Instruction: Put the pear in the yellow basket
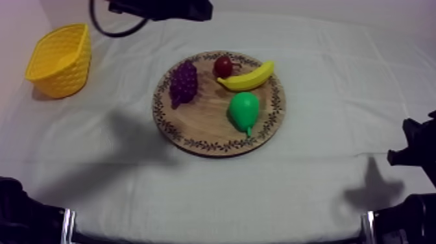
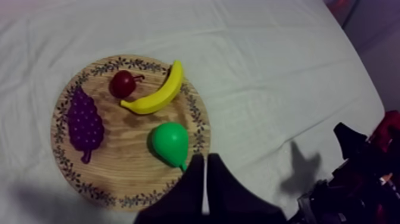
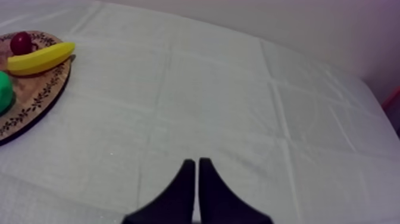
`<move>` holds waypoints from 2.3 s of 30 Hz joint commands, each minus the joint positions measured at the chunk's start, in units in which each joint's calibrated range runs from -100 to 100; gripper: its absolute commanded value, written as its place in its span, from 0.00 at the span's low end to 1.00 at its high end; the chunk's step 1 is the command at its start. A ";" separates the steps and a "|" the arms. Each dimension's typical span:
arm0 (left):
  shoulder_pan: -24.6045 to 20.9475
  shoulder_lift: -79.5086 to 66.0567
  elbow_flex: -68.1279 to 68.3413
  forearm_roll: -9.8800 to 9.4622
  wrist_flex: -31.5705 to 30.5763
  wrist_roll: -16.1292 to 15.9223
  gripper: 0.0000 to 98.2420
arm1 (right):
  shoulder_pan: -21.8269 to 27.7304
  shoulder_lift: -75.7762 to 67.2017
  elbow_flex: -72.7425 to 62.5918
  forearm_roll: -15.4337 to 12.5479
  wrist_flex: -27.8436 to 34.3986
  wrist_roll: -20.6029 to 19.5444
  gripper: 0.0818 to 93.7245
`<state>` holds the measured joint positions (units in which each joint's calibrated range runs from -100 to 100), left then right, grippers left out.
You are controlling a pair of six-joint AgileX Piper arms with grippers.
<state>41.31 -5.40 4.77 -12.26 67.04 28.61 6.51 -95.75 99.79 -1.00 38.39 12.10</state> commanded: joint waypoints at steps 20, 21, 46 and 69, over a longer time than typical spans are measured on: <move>-0.13 20.17 -18.44 3.23 12.04 1.57 0.46 | 0.00 -0.01 -0.01 0.00 0.00 -0.01 0.00; -0.01 20.38 -18.56 3.22 11.98 1.66 0.49 | 0.00 -0.01 -0.01 0.00 0.00 -0.01 0.00; -1.35 32.55 -22.00 6.73 9.96 0.57 0.73 | 0.00 -0.01 -0.01 0.00 0.00 0.04 0.00; -4.02 46.92 -29.07 12.51 13.01 -0.63 0.74 | 0.00 -0.01 -0.01 0.00 0.00 0.04 0.00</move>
<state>37.30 41.23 -24.10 0.00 79.84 28.05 6.51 -95.75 99.79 -1.00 38.39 12.12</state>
